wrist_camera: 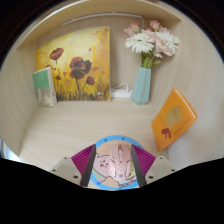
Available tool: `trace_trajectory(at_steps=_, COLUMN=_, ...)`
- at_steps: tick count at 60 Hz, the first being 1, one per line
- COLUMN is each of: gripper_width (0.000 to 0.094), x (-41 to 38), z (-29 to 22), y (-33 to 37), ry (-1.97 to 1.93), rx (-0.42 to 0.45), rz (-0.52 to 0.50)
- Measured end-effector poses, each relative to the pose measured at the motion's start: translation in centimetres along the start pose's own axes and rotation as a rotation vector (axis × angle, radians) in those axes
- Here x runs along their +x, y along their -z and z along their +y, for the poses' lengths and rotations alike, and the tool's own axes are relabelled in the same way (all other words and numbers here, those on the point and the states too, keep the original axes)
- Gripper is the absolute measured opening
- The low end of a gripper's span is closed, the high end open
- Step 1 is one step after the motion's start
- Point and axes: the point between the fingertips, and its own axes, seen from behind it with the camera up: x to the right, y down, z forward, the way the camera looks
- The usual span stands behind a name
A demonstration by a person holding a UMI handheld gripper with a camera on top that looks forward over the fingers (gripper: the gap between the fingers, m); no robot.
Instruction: Arrange mouse
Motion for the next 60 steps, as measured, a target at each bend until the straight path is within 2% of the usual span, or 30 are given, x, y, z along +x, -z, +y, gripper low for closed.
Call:
trace_trajectory(at_steps=13, gripper_width=0.0676, x=-5.4, z=-8.9, y=6.1, ry=-0.018, rx=0.147, rz=0.005)
trace_trajectory(at_steps=22, gripper_width=0.0677, x=-9.4, z=-11.4, y=8.5, ry=-0.044, rx=0.19, rz=0.012)
trace_trajectory(at_steps=41, gripper_width=0.0686, x=-16.3, z=-11.1, y=10.9, ry=-0.008, rx=0.193, rz=0.009)
trace_trajectory(at_steps=60, gripper_width=0.0688, x=-19.1, z=-10.5, y=12.1, ry=0.021, rx=0.196, rz=-0.01)
